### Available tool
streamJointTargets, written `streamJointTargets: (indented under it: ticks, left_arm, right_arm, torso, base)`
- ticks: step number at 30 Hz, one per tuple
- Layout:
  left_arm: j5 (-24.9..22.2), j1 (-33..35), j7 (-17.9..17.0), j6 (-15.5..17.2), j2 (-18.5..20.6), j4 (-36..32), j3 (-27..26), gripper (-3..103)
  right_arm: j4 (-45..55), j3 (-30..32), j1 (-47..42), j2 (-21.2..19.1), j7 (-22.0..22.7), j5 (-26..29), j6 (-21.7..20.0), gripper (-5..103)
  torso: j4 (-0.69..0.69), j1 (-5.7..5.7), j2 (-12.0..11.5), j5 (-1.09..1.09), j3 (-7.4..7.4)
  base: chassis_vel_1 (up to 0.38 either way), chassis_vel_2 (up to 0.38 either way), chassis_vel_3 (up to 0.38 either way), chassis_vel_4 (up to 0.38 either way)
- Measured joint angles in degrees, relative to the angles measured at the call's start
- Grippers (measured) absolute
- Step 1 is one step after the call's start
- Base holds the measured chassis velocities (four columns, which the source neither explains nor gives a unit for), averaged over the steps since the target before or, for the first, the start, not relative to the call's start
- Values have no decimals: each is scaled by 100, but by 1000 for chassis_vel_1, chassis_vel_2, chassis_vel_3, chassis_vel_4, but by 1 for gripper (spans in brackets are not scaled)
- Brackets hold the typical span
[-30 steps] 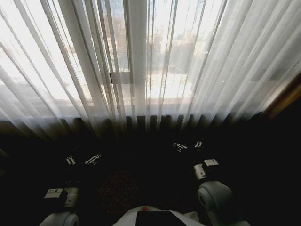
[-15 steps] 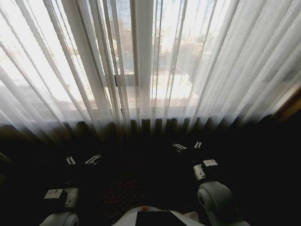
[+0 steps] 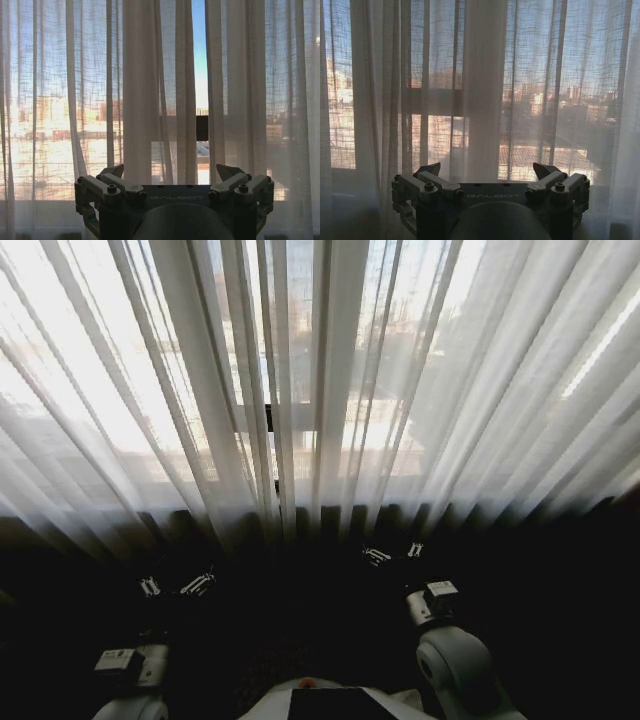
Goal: Open the curtains by pulling them apart, changing their state from closed to fully open.
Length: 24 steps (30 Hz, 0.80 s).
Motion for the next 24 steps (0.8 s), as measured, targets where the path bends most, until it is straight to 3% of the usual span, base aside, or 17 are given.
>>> streamJointTargets:
  ticks: [7,24]
  left_arm:
    - [-2,22,0,-38,-4,1,-8,100]
    - [-9,-28,-4,-51,-20,7,-16,100]
  right_arm:
    - [-1,-38,-6,9,-41,-54,12,100]
    - [11,-35,-16,-23,-62,-149,52,100]
  torso:
    - [2,9,-5,-7,4]
    - [2,11,-7,-4,4]
  base:
    - [-219,177,176,-144]
    - [-291,393,291,-401]
